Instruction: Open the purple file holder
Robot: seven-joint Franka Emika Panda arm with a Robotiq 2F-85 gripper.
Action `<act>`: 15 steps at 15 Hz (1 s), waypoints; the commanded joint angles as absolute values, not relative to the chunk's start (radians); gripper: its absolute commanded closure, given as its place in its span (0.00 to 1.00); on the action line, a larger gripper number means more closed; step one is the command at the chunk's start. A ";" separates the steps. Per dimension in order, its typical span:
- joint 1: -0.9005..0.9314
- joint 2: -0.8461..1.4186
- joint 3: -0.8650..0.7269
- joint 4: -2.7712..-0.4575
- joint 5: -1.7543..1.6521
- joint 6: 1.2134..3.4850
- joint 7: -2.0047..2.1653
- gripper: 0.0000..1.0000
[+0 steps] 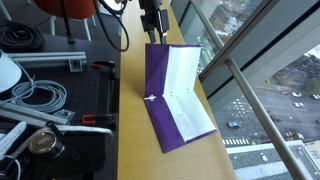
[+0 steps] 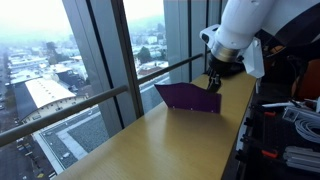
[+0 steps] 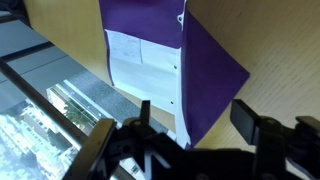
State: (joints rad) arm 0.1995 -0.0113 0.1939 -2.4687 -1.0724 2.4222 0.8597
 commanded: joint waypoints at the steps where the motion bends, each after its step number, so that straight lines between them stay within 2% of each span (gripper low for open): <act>1: 0.194 -0.059 0.190 -2.490 -0.948 2.534 0.820 0.00; 9: 0.153 0.054 0.149 -2.447 -0.248 2.617 0.320 0.00; 11: 0.143 0.077 0.154 -2.421 -0.078 2.569 0.198 0.00; 12: 0.061 0.078 0.232 -2.405 0.006 2.534 0.132 0.00; 15: 0.077 0.005 0.181 -2.362 0.214 2.368 -0.040 0.00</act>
